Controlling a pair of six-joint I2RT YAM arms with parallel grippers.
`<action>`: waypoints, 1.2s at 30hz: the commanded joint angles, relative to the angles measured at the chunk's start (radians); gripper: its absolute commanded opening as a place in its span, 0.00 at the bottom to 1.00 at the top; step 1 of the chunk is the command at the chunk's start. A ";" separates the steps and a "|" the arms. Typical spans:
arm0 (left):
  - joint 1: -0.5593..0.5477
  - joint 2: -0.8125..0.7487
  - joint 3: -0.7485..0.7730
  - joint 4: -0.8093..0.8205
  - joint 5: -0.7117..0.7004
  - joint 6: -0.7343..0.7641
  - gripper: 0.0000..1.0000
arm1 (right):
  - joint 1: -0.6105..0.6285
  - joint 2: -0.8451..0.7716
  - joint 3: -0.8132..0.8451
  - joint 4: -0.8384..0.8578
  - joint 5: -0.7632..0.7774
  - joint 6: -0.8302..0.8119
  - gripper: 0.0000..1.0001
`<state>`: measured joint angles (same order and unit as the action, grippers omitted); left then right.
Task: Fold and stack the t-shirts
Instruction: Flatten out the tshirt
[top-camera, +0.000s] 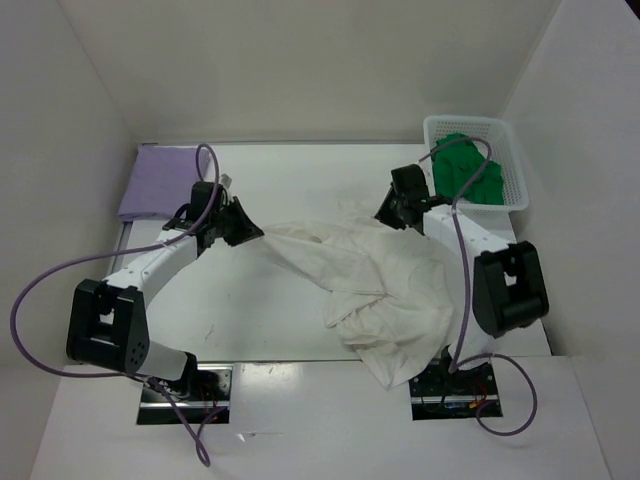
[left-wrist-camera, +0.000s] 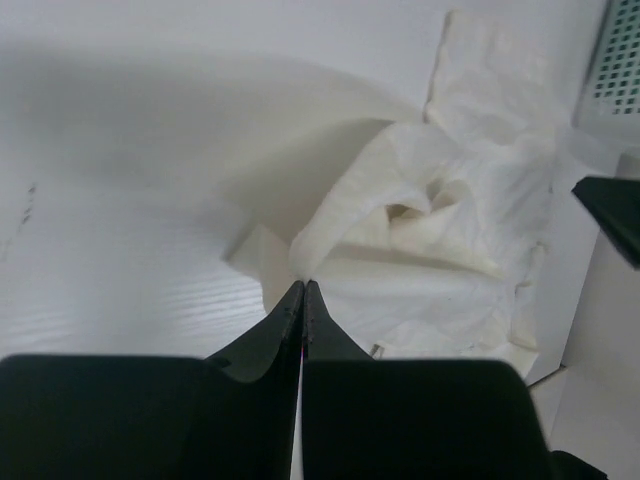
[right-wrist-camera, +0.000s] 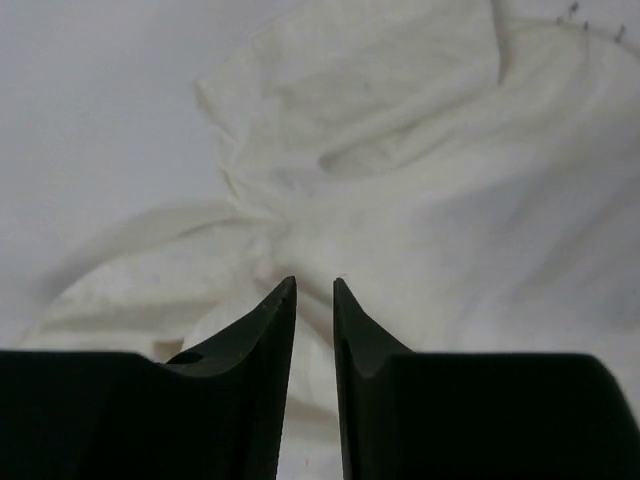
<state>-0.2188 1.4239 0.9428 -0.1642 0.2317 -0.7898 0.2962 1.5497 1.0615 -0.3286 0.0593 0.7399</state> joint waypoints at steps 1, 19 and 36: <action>0.082 -0.046 -0.022 -0.054 0.035 0.063 0.00 | -0.005 0.125 0.097 0.046 0.074 -0.088 0.28; 0.411 0.006 0.067 -0.017 0.291 0.070 0.00 | -0.017 0.157 0.026 -0.033 0.115 -0.086 0.68; 0.411 0.066 0.088 0.035 0.330 0.083 0.00 | -0.051 0.305 0.109 0.002 -0.064 -0.183 0.60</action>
<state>0.1917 1.4895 0.9844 -0.1707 0.5121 -0.7250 0.2451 1.8084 1.1061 -0.3603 0.0860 0.6025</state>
